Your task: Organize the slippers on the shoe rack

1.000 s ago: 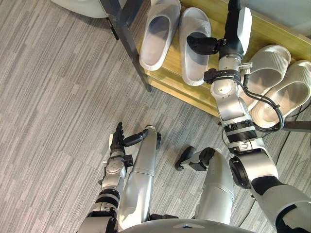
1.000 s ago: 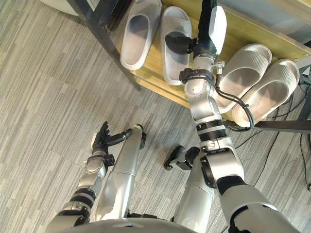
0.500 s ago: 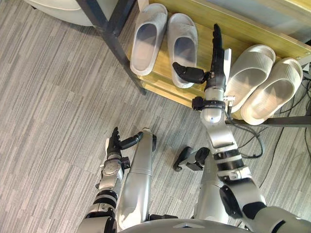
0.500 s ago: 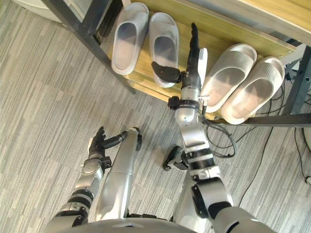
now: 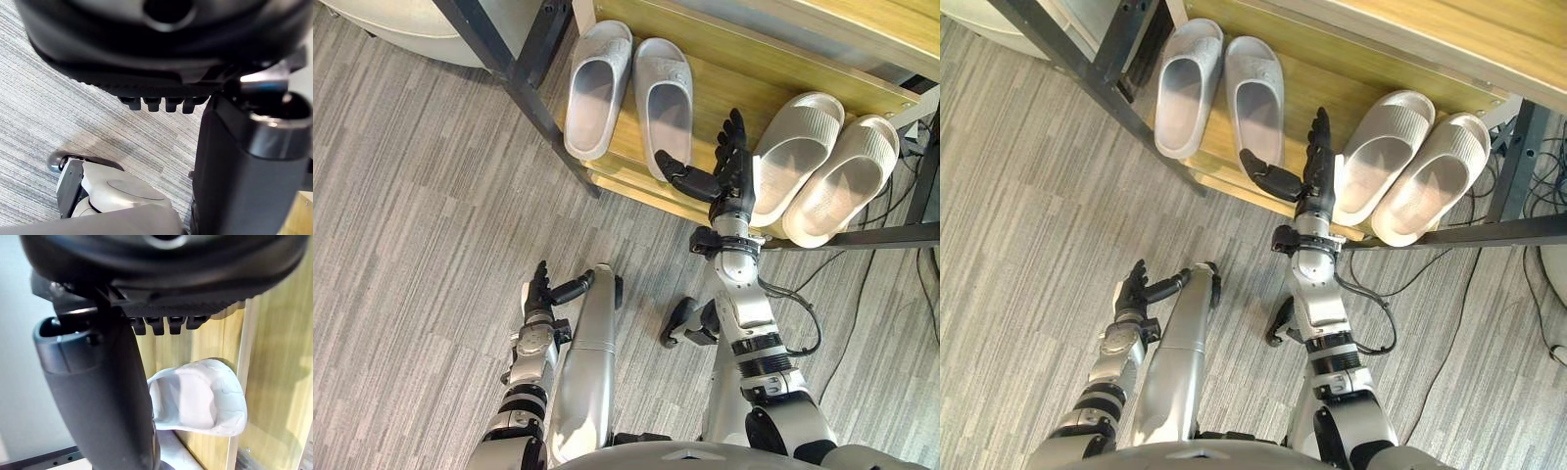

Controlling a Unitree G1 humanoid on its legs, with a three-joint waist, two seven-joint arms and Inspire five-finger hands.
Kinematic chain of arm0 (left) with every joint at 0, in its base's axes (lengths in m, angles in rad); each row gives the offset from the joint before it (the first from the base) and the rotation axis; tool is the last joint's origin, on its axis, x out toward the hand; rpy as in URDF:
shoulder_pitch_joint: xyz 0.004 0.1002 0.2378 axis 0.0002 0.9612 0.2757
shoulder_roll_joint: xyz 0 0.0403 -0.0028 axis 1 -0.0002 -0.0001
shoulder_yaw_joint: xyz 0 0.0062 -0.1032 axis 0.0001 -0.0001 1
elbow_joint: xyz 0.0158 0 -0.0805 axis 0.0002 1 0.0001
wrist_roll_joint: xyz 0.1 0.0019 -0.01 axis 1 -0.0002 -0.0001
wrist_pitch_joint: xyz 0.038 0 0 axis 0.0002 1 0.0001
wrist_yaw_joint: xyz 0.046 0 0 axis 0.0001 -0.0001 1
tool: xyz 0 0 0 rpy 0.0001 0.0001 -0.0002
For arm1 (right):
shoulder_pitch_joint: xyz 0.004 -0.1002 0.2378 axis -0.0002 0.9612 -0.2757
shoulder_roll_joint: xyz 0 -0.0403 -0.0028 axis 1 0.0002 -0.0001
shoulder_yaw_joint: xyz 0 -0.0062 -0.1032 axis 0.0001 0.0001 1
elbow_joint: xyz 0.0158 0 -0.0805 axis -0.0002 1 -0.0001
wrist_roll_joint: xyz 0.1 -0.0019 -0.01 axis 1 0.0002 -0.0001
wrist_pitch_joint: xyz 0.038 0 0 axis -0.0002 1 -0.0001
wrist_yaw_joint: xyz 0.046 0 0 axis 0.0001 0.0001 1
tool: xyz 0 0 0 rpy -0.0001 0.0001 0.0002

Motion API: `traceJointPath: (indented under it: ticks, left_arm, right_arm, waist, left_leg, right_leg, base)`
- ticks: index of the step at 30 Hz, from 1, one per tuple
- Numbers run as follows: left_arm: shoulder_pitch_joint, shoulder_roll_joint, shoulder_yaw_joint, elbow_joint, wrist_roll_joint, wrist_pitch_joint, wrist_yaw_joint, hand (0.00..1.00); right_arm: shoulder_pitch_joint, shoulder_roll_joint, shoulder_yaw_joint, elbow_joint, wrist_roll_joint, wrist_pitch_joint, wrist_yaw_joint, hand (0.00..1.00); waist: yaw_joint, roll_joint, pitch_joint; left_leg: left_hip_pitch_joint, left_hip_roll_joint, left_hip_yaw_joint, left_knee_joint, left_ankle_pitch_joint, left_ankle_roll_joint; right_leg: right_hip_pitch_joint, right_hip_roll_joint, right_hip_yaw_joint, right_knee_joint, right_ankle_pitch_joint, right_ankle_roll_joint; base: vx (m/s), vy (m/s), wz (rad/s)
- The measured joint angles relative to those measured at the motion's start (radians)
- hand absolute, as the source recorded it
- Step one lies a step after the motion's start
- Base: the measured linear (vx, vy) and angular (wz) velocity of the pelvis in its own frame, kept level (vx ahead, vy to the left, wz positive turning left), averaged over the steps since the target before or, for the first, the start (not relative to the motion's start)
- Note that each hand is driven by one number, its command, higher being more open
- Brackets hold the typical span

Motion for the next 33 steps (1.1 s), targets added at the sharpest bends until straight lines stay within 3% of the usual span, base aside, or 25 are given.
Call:
traceJointPath:
  ticks: [7,15,33]
  left_arm:
    - [0.000,0.002,0.000,0.000,0.002,0.004,-0.002,1.00]
    - [-0.001,0.004,0.000,0.007,0.008,0.003,-0.002,1.00]
    - [-0.002,-0.001,0.008,0.018,0.012,0.003,0.007,1.00]
  right_arm:
    - [-0.060,-0.006,0.011,0.073,0.180,-0.045,0.071,1.00]
    - [-0.123,-0.009,0.111,0.141,0.364,-0.046,0.114,1.00]
    - [-0.156,-0.017,0.142,0.178,0.442,-0.041,0.112,1.00]
  waist:
    - [-0.001,-0.002,0.000]
    - [-0.001,-0.004,0.002]
    - [0.001,-0.003,0.003]
  left_leg:
    - [0.008,0.000,0.000,-0.013,0.001,-0.002]
    - [0.022,0.000,-0.002,-0.019,0.002,-0.003]
    - [0.037,-0.001,-0.014,-0.034,0.012,-0.016]
  right_leg:
    - [0.009,0.000,-0.005,-0.012,0.003,-0.002]
    - [0.024,0.000,-0.010,-0.018,0.002,0.002]
    - [0.044,-0.001,-0.024,-0.023,0.002,-0.002]
  base:
    - [0.00,0.000,0.00]
    - [0.00,0.000,0.00]
    - [0.00,0.008,0.01]
